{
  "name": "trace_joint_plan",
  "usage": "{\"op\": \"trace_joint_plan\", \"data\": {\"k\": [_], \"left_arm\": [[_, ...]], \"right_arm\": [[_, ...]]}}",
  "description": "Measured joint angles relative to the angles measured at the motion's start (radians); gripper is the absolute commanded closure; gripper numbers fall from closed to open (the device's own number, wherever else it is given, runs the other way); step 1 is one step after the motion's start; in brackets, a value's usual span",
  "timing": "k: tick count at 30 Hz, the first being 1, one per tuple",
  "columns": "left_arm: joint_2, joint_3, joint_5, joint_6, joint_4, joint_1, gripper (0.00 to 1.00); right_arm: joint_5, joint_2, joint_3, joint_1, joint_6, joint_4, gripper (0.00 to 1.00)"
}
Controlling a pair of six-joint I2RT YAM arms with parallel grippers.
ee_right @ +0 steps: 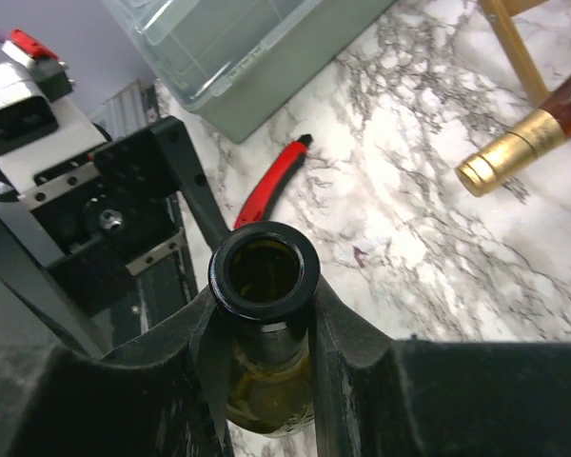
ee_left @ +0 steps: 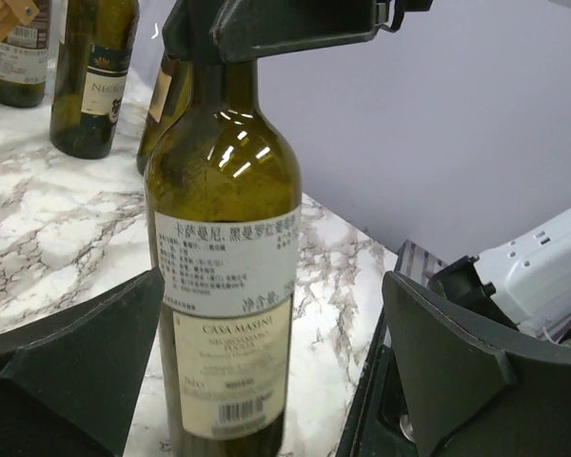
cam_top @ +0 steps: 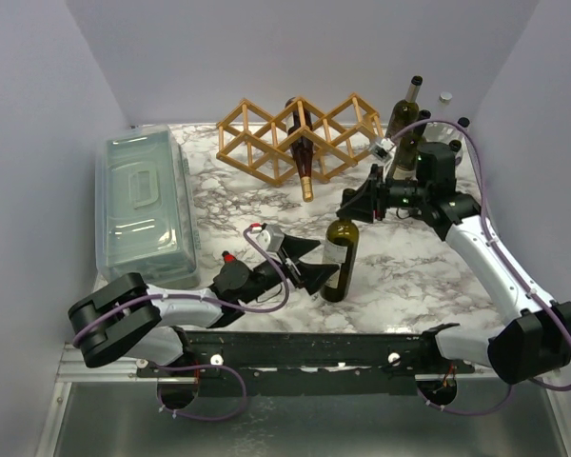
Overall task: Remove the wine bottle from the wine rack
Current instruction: Place the wine bottle at the center of the board.
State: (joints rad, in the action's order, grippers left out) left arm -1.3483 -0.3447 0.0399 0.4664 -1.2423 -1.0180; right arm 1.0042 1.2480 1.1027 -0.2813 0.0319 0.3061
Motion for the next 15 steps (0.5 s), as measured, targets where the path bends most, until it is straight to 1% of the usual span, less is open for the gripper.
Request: {"op": "trace_joint_plan", "data": {"k": [7, 15], "left_arm": [[0.05, 0.067, 0.025, 0.0, -0.02, 0.018, 0.01], [0.122, 0.131, 0.031, 0.005, -0.021, 0.058, 0.01]], "right_arm": [[-0.064, -0.043, 0.004, 0.049, -0.126, 0.1, 1.0], [-0.14, -0.069, 0.038, 0.108, -0.229, 0.195, 1.0]]}}
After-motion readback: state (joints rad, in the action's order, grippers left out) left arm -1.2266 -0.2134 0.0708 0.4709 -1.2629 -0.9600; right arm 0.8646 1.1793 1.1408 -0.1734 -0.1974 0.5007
